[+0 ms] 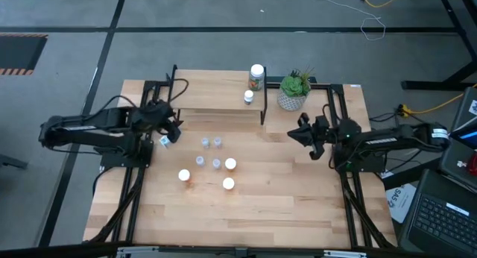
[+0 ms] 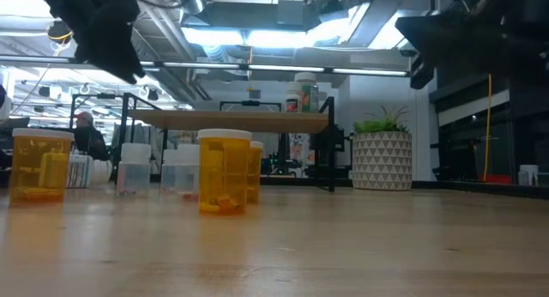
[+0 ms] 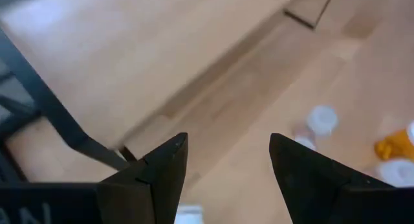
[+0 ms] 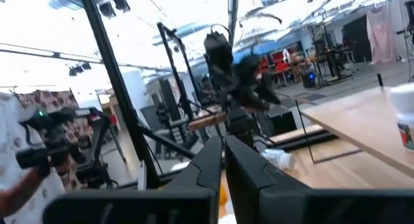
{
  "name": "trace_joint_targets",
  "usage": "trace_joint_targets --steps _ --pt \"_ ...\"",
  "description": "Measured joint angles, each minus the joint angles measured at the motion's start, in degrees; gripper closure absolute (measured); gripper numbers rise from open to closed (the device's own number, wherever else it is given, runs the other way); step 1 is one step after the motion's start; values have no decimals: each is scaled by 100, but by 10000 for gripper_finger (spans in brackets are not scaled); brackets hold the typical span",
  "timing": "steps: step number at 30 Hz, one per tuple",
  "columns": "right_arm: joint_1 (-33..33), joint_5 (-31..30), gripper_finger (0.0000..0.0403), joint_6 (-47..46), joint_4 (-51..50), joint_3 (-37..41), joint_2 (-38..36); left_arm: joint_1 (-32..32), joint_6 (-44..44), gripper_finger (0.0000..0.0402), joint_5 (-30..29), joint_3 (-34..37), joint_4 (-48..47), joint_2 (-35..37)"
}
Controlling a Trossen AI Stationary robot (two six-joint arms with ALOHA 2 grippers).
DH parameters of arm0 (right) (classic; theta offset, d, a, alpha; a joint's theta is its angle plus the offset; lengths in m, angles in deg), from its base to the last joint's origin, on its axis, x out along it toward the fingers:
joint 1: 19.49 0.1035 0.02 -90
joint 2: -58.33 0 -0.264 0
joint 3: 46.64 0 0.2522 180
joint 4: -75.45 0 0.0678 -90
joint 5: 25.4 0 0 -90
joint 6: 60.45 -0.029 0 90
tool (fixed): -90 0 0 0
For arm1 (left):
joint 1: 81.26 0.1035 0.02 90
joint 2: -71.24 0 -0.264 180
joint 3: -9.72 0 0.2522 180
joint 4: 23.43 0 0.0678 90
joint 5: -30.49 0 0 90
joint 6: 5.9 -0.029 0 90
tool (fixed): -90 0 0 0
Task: Pick and place medicine bottles onto shelf by color
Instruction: Put the white blue pill bottle on the shelf
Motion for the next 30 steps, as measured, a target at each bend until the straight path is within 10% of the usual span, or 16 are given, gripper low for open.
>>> trace_joint_targets --steps 14,30 --pt "-1 -109 380 -140 -1384 -314 -235 100 1225 106 801 44 -1506 -813" --pt "-1 -65 380 160 -1721 -314 -233 316 1084 107 931 151 -1472 -2588"
